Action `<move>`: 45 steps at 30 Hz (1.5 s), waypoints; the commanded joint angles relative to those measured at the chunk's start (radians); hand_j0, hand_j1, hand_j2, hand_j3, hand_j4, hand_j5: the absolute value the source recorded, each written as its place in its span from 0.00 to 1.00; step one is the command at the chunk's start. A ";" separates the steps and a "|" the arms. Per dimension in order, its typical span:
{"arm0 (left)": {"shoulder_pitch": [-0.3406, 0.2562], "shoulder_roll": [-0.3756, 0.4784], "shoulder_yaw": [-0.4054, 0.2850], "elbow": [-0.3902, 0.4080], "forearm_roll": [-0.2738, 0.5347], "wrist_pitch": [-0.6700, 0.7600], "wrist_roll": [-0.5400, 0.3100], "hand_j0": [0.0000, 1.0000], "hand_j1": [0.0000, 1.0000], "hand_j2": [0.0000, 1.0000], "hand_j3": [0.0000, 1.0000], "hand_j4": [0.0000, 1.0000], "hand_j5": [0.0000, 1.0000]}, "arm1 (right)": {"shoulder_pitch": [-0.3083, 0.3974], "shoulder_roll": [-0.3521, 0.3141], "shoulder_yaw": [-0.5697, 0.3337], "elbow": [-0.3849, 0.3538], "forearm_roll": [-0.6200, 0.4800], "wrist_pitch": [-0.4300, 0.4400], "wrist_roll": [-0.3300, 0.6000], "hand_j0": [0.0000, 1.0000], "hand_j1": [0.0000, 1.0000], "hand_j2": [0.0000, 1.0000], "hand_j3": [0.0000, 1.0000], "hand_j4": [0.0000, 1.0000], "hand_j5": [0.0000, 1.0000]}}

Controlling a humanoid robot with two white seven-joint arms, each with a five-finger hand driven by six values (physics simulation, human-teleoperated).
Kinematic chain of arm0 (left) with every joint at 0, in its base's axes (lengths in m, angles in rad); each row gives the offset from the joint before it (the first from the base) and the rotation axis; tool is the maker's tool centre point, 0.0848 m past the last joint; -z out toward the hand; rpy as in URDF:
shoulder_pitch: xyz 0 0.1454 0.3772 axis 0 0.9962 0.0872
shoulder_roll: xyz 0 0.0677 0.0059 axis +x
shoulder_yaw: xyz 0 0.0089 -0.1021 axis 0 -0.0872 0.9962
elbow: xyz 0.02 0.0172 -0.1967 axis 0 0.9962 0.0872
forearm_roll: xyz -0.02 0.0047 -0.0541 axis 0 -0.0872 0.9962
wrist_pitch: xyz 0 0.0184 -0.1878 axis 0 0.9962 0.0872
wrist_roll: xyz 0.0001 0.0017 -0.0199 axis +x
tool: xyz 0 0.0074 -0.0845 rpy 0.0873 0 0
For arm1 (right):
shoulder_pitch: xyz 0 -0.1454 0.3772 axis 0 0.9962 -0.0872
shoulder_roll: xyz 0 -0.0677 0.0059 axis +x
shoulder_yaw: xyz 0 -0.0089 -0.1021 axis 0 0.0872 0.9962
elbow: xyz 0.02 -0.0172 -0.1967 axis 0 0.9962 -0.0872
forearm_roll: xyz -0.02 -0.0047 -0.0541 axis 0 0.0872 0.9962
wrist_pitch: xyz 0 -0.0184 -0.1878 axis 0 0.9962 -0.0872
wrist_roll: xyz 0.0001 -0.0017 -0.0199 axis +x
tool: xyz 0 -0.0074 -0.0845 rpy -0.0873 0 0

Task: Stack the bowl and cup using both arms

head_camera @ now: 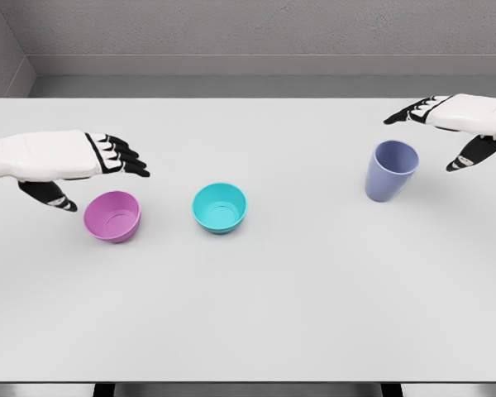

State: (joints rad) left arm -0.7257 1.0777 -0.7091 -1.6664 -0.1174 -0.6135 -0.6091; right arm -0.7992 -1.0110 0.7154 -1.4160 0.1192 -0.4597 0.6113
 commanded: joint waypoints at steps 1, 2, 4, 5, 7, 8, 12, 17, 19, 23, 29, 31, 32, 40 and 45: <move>-0.001 0.002 -0.023 -0.001 0.021 0.003 -0.002 1.00 1.00 1.00 1.00 1.00 1.00 | 0.000 0.000 -0.001 0.002 -0.006 0.012 0.000 1.00 1.00 1.00 1.00 1.00 1.00; -0.011 0.002 -0.038 -0.004 0.035 0.003 -0.002 1.00 1.00 1.00 1.00 1.00 1.00 | 0.000 -0.001 -0.001 0.002 -0.004 0.010 0.000 1.00 1.00 1.00 1.00 1.00 1.00; -0.023 0.007 -0.039 -0.015 0.070 0.003 -0.002 1.00 1.00 1.00 1.00 1.00 1.00 | 0.000 -0.003 0.001 0.003 -0.004 0.009 0.000 1.00 1.00 1.00 1.00 1.00 1.00; -0.024 0.008 -0.039 -0.021 0.070 0.003 0.031 1.00 1.00 1.00 1.00 1.00 1.00 | 0.000 -0.003 0.001 0.006 -0.004 0.009 -0.004 1.00 1.00 1.00 1.00 1.00 1.00; -0.029 0.011 -0.053 -0.027 0.068 0.003 0.083 1.00 1.00 1.00 1.00 1.00 1.00 | 0.000 -0.009 0.001 0.006 -0.003 0.007 -0.021 1.00 1.00 1.00 1.00 1.00 1.00; -0.037 0.011 -0.075 -0.026 0.070 0.003 0.089 1.00 1.00 1.00 1.00 1.00 1.00 | 0.001 -0.008 0.001 0.006 -0.004 0.009 -0.022 1.00 1.00 1.00 1.00 1.00 1.00; -0.050 0.011 -0.136 -0.019 0.107 0.003 0.160 1.00 1.00 1.00 1.00 1.00 1.00 | 0.006 0.003 -0.001 0.006 -0.009 0.010 -0.021 1.00 1.00 1.00 1.00 1.00 1.00; -0.064 0.087 -0.191 -0.035 0.039 0.003 -0.002 1.00 1.00 1.00 1.00 1.00 1.00 | 0.008 0.035 0.006 0.042 -0.007 0.019 -0.022 1.00 1.00 1.00 1.00 1.00 1.00; -0.087 0.084 -0.188 -0.044 0.015 0.003 -0.002 1.00 1.00 1.00 1.00 1.00 1.00 | 0.006 0.038 0.018 0.040 -0.007 0.016 -0.021 1.00 1.00 1.00 1.00 1.00 1.00; -0.104 0.062 -0.187 -0.062 0.012 0.003 -0.002 1.00 1.00 1.00 1.00 1.00 1.00 | 0.006 0.051 0.029 0.039 -0.006 0.015 -0.015 1.00 1.00 1.00 1.00 1.00 1.00; -0.106 0.044 -0.190 -0.058 -0.031 0.003 -0.002 1.00 1.00 1.00 1.00 1.00 1.00 | 0.003 0.061 0.050 0.040 -0.001 0.018 -0.013 1.00 1.00 1.00 1.00 1.00 1.00; -0.107 0.041 -0.188 -0.056 -0.031 0.003 -0.002 1.00 1.00 1.00 1.00 1.00 1.00 | 0.002 0.071 0.056 0.042 -0.003 0.019 -0.011 1.00 1.00 1.00 1.00 1.00 1.00; -0.106 0.039 -0.188 -0.053 -0.030 0.003 -0.002 1.00 1.00 1.00 1.00 1.00 1.00 | 0.002 0.072 0.058 0.042 -0.001 0.019 -0.011 1.00 1.00 1.00 1.00 1.00 1.00; -0.107 0.005 -0.187 0.030 -0.034 0.003 -0.002 1.00 1.00 1.00 1.00 1.00 1.00 | 0.000 0.091 0.065 0.051 0.008 0.021 -0.010 1.00 1.00 1.00 1.00 1.00 1.00; -0.104 -0.018 -0.188 0.037 -0.036 0.003 -0.002 1.00 1.00 1.00 1.00 1.00 1.00 | -0.012 0.106 0.075 0.077 0.011 0.019 -0.007 1.00 1.00 1.00 1.00 1.00 1.00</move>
State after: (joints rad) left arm -0.8284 1.0690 -0.8968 -1.6384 -0.1580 -0.6134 -0.6112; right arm -0.8130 -0.9098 0.7882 -1.3505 0.1328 -0.4410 0.6034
